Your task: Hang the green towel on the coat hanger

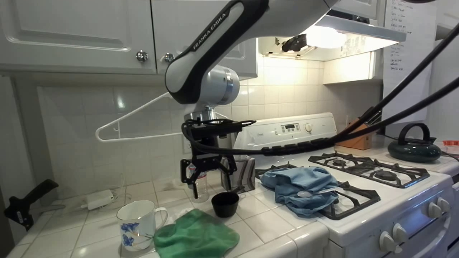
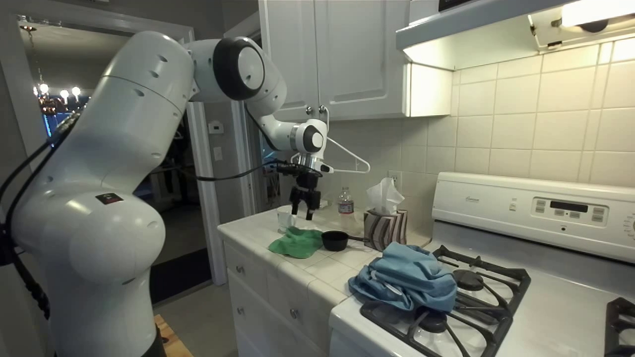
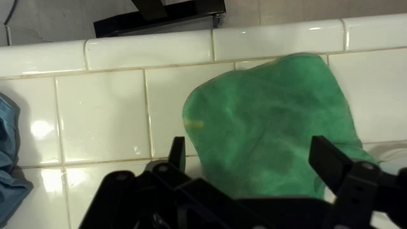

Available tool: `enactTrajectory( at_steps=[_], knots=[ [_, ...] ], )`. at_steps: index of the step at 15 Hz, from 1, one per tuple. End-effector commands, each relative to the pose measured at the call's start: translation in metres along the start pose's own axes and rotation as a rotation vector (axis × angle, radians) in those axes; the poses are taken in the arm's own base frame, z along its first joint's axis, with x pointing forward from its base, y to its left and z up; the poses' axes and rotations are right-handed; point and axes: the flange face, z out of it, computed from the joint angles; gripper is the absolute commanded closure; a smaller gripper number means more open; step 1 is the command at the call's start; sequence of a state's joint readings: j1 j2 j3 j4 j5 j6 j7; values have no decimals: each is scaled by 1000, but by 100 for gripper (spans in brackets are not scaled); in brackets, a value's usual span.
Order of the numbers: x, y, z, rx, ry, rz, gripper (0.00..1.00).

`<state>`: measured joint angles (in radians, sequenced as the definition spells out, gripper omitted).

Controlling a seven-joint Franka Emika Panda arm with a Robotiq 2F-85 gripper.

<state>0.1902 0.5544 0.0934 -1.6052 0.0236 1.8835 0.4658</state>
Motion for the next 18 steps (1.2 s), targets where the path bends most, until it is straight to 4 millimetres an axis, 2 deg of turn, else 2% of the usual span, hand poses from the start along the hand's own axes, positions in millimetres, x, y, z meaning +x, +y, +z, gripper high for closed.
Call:
enactTrajectory(
  at_steps=[1, 5, 10, 14, 18],
  knots=[
    [4, -11, 2, 14, 46, 55, 0],
    [18, -47, 20, 102, 153, 182, 0],
    [16, -85, 51, 183, 260, 346, 0],
    [16, -99, 58, 203, 291, 398, 0],
    [10, -102, 52, 197, 315, 447, 0]
  ],
)
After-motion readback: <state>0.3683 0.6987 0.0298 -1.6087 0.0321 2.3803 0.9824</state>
